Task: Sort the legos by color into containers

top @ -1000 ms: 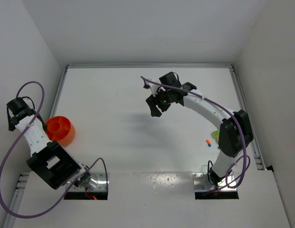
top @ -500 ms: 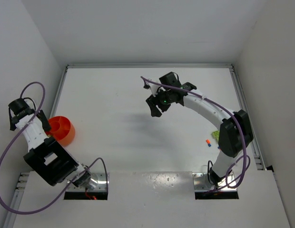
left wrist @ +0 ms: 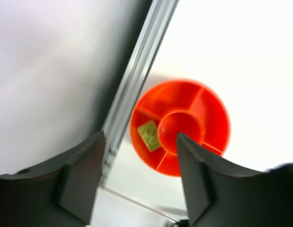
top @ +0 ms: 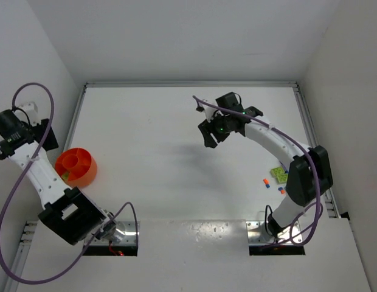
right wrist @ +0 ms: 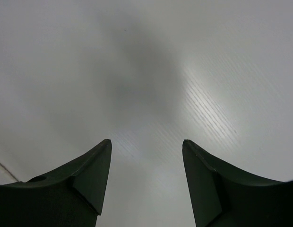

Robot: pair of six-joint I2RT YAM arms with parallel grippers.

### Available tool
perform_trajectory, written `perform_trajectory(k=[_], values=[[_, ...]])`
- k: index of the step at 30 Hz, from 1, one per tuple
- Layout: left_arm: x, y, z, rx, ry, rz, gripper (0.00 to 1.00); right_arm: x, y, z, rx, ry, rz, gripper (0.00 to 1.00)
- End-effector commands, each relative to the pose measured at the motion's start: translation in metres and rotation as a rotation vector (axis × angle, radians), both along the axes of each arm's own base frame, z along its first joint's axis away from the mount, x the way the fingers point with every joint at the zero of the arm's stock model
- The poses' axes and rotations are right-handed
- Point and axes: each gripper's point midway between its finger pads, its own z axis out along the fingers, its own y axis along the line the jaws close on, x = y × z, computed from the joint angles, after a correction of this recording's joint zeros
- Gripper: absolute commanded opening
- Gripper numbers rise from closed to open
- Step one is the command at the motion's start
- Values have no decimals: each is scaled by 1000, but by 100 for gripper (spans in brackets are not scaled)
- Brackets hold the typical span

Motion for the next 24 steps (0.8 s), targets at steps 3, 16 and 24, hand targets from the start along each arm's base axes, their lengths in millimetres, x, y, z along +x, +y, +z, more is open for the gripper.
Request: perform_trajectory(k=[3, 16, 24], values=[[30, -79, 71, -5, -187, -432, 70, 0, -68, -7, -96, -7, -181, 60], [98, -262, 40, -76, -110, -914, 74, -69, -229, -38, -356, 89, -330, 59], [108, -331, 15, -85, -90, -1072, 75, -81, -275, -62, -436, 170, -258, 64]])
